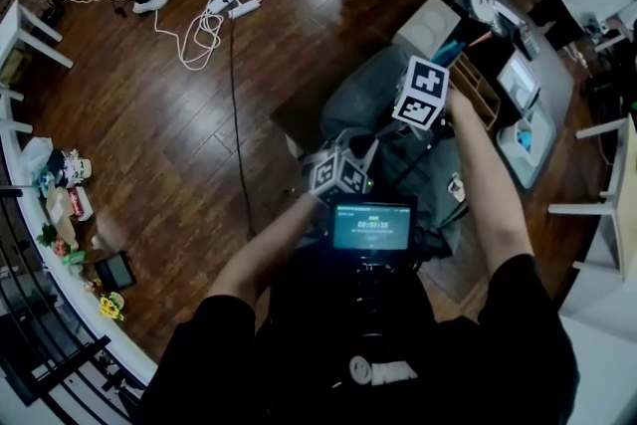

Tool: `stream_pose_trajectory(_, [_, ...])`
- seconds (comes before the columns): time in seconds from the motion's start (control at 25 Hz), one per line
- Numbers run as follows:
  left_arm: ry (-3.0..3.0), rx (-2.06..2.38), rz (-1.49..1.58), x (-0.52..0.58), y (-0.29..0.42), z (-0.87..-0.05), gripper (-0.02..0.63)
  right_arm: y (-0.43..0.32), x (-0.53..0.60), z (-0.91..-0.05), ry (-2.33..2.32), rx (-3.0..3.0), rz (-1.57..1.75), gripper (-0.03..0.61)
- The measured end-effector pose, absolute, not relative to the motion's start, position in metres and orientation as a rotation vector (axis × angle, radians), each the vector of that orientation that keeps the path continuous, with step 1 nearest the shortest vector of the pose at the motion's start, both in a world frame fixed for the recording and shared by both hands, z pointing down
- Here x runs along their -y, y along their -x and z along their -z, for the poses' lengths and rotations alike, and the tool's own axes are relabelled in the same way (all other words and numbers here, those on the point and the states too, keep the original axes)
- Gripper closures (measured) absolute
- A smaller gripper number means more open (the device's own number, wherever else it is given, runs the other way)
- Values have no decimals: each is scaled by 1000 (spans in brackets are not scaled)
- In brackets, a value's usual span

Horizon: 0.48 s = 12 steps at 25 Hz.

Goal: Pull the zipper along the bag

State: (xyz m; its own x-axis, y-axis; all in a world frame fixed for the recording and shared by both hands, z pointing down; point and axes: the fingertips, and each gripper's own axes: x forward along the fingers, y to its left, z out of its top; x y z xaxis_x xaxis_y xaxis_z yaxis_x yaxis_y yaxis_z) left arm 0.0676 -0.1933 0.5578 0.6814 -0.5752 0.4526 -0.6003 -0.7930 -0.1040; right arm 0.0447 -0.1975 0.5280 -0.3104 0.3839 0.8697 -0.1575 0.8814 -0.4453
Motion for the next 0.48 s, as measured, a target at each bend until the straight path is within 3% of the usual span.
stream_pose_trajectory(0.48, [-2866, 999, -720, 192, -64, -550, 615, -59, 181, -527, 79, 1933, -420, 396])
